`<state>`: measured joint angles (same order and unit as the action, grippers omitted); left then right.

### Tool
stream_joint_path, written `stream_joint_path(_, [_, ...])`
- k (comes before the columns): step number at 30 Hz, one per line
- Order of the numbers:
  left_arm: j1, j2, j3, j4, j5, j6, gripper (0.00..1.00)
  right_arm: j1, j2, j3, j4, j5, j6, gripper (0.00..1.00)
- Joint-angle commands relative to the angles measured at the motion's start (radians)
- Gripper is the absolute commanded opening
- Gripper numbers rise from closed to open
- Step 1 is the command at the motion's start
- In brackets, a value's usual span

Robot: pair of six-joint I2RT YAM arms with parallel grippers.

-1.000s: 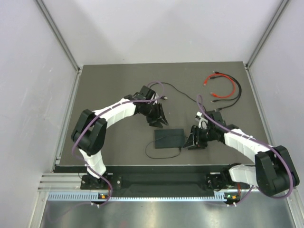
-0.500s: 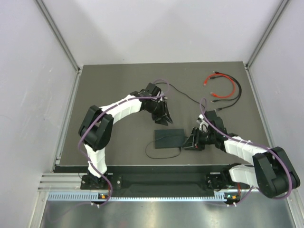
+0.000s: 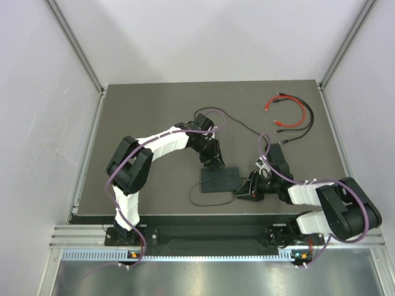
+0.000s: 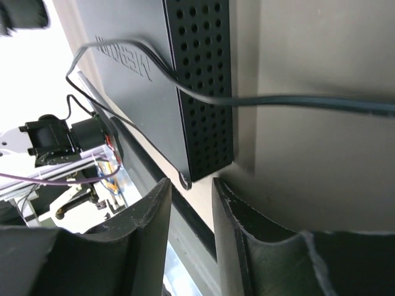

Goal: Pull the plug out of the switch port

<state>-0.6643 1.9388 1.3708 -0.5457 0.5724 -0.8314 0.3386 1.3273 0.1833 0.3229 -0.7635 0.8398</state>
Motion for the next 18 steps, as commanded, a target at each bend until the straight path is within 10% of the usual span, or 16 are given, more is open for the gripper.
stream_joint_path(1, [-0.001,0.008,-0.022,0.007,0.026,0.008,0.33,0.013,0.032,-0.002,0.113,0.004,0.002,0.34])
stream_joint_path(18, [-0.003,0.015,-0.101,0.038,0.041,-0.028,0.3,0.05,0.219,-0.018,0.349,0.033,0.157,0.14])
